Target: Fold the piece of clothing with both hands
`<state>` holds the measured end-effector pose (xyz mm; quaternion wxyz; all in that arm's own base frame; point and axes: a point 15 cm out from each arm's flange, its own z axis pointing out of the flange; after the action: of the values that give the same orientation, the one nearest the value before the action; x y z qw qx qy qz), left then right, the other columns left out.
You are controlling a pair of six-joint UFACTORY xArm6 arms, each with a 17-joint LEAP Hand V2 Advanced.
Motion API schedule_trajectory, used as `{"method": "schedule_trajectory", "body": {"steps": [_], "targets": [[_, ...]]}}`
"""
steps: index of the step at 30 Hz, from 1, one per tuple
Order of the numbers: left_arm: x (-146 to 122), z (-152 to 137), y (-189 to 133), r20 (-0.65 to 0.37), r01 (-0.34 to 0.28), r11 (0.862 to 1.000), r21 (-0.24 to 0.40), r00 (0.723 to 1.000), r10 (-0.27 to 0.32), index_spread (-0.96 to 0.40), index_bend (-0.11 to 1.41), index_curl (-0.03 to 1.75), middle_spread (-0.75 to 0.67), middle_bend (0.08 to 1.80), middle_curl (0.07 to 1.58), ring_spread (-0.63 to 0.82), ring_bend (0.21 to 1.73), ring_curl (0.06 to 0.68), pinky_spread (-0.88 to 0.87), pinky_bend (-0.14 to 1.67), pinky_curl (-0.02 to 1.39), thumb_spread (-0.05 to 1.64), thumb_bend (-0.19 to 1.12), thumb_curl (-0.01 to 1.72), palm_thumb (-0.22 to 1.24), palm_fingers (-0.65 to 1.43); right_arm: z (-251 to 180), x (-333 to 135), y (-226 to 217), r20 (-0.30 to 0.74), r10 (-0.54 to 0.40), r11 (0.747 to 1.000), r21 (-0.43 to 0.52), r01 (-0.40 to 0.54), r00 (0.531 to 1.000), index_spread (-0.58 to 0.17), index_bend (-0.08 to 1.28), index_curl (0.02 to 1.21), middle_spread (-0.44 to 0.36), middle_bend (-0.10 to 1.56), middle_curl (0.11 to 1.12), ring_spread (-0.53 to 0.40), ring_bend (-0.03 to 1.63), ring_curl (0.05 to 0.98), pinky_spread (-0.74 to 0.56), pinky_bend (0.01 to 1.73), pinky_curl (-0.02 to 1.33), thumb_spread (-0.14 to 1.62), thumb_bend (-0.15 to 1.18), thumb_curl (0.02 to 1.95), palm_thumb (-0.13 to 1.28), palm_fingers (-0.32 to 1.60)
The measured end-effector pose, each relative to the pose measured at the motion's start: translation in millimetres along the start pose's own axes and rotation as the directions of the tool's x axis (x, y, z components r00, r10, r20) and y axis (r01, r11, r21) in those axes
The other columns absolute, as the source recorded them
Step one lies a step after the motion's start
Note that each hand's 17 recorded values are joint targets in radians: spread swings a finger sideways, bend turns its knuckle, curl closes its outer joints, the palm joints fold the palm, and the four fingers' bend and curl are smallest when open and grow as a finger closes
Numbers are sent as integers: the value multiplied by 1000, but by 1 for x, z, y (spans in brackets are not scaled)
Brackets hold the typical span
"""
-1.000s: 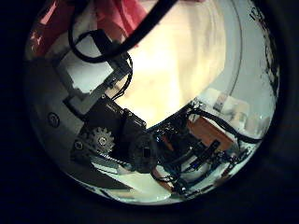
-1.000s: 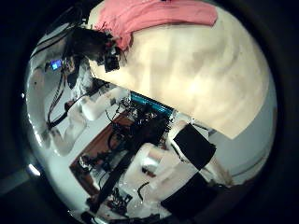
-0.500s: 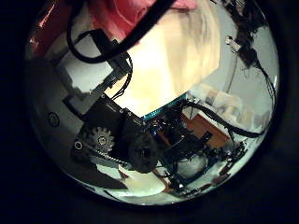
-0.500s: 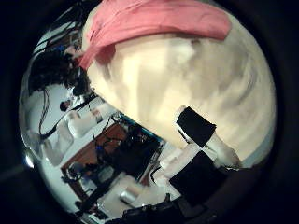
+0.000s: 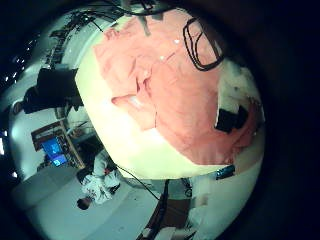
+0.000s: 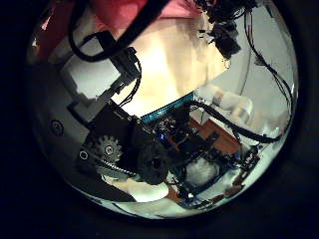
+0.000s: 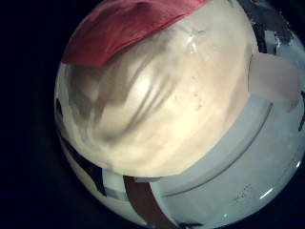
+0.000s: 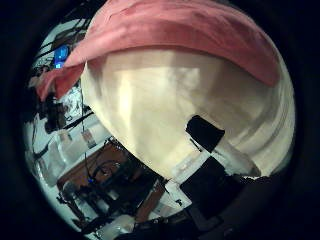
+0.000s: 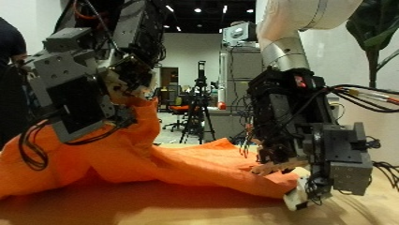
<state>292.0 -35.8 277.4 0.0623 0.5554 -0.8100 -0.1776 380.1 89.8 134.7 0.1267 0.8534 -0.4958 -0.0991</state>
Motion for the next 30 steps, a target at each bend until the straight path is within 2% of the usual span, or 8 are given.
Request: {"method": "schedule_trajectory", "body": {"steps": [3, 6, 7, 8, 10, 18, 24, 30], "targets": [[0, -6, 6, -1, -1, 1000, -1, 1000, 1, -799, 299, 1330, -577, 943, 1085, -421, 1430, 542, -564, 1326, 588, 995, -7, 847, 967, 1065, -1, -1, -11, -13, 12, 999, 35, -12, 1000, -232, 179, 309, -32, 286, 382, -69, 477, 312, -9, 228, 303, 988, -10, 361, 783, 542], [-1, -11, 10, -5, -3, 1000, -3, 1000, 3, -799, 274, 1368, -581, 935, 1091, -421, 1427, 540, -563, 1325, 584, 995, -8, 856, 965, 1070, -3, 0, -15, -28, 25, 998, 52, -24, 999, -310, 213, 324, -121, 380, 433, -212, 677, 361, -280, 493, 349, 974, 4, 387, 864, 1132], [-2, -13, 13, -7, -5, 1000, -7, 1000, 5, -798, 267, 1379, -582, 933, 1093, -425, 1426, 539, -563, 1324, 584, 995, -8, 859, 965, 1072, -4, 1, -15, -30, 33, 998, 54, -31, 999, -327, 222, 347, -144, 403, 454, -239, 712, 390, -333, 529, 375, 973, -2, 391, 875, 1115], [-2, -15, 14, -7, -6, 1000, -8, 1000, 6, -797, 260, 1390, -584, 932, 1096, -423, 1424, 539, -563, 1323, 583, 995, -8, 861, 964, 1073, -6, 1, -15, -31, 43, 997, 58, -41, 999, -350, 299, 390, -165, 495, 497, -251, 780, 432, -357, 604, 421, 980, 9, 402, 911, 1309], [-2, -17, 18, -9, -7, 1000, -15, 1000, 7, -796, 247, 1412, -588, 928, 1099, -423, 1423, 539, -563, 1322, 581, 996, -8, 866, 963, 1076, -9, 2, -15, -32, 50, 997, 66, -48, 998, -370, 432, 461, -187, 639, 568, -265, 870, 487, -380, 749, 490, 1009, 8, 411, 941, 1427], [-4, -20, 42, -29, -39, 997, -60, 999, 37, -783, 205, 1486, -599, 913, 1113, -430, 1417, 536, -562, 1319, 576, 997, -8, 883, 960, 1083, -36, 5, 6, -38, 54, 996, 74, -51, 998, -374, 860, 712, -197, 1050, 769, -271, 1163, 648, -336, 1101, 702, 1164, 75, 478, 1098, 1197], [-1, -23, 66, -58, -75, 992, -106, 996, 69, -763, 186, 1530, -606, 905, 1121, -431, 1416, 536, -562, 1320, 574, 997, -8, 893, 958, 1084, -58, -4, 73, -26, 60, 996, -70, -62, 998, -352, 970, 821, -192, 1170, 834, -261, 1265, 719, -310, 1187, 800, 1214, 61, 514, 1107, 1075], [-7, -36, 82, -64, -80, 991, -110, 995, 73, -739, 184, 1567, -609, 898, 1127, -432, 1415, 536, -566, 1317, 571, 998, -8, 900, 957, 1085, -94, -1, 114, -74, 69, 994, -82, -75, 995, -338, 997, 886, -187, 1210, 867, -254, 1303, 758, -294, 1208, 865, 1243, 42, 541, 1107, 1024]]}}
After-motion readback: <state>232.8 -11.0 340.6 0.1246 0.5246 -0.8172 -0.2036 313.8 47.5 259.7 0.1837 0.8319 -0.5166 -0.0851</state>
